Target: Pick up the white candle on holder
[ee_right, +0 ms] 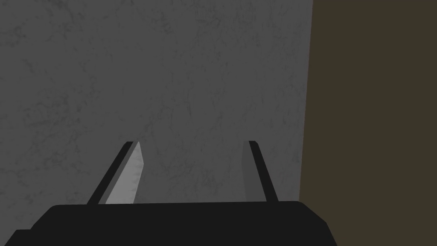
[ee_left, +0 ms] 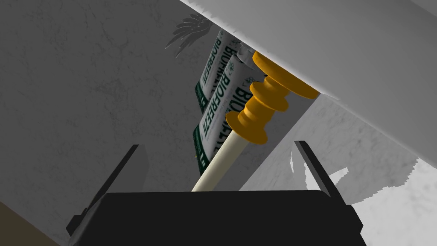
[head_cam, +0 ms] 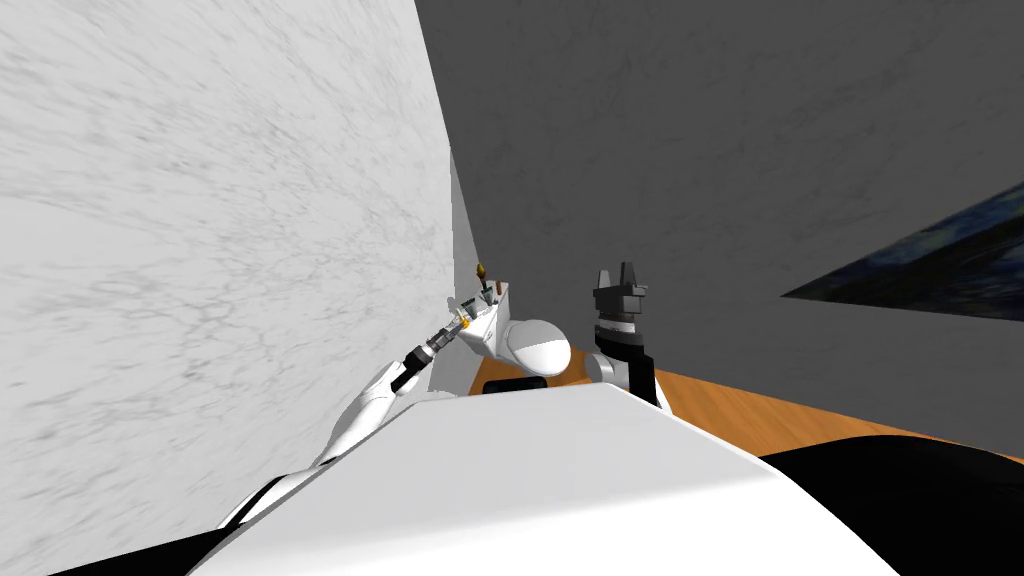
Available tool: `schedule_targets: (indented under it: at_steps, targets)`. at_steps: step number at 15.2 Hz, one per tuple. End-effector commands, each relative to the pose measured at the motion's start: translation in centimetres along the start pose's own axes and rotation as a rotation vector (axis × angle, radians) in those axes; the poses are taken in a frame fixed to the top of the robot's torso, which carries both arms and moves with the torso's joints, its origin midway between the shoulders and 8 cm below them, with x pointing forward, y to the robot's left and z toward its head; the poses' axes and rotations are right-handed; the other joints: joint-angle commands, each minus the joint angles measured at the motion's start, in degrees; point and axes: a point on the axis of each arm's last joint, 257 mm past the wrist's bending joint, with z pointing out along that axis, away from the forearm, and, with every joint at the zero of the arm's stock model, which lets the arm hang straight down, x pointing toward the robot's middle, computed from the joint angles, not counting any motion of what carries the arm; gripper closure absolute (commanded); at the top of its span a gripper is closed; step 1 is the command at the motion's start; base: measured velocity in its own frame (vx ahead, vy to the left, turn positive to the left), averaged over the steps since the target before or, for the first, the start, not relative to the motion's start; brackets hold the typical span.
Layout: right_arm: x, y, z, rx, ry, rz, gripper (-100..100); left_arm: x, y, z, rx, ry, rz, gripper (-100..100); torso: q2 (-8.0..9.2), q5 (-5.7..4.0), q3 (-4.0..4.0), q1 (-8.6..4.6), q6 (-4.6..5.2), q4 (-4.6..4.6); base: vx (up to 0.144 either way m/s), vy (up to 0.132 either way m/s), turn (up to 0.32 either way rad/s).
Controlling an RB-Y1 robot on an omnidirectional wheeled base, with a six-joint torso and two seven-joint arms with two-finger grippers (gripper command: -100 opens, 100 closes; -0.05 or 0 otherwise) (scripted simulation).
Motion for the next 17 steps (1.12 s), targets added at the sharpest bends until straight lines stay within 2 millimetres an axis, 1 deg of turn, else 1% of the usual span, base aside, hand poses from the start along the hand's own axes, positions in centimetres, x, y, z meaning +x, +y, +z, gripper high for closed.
schedule_targets:
  at_steps: [1,8,14,17]
  targets:
    - [0.0,0.0,0.0,0.0,0.0,0.0,0,0.1,0.1,0.1,0.012,0.009,-0.008,-100,0.0,0.0,0.0,0.0,0.0,0.0,-0.036,-0.051,0.145]
    - [0.0,0.0,0.0,0.0,0.0,0.0,0,0.1,0.1,0.1,0.012,0.009,-0.008,-100,-0.16,0.05,-0.09,0.24,0.02,-0.03,0.001,0.001,-0.002]
    - [0.0,0.0,0.0,0.0,0.0,0.0,0,-0.7,0.9,0.1,0.015,-0.001,-0.016,-100,-0.08,0.02,-0.04,0.07,0.04,-0.01,-0.019,-0.033,-0.052]
    - [0.0,0.0,0.0,0.0,0.0,0.0,0,-1.0,1.8,-0.1,0.008,0.009,-0.009,-100,-0.07,0.01,-0.04,0.08,0.03,-0.01,-0.022,-0.041,-0.053]
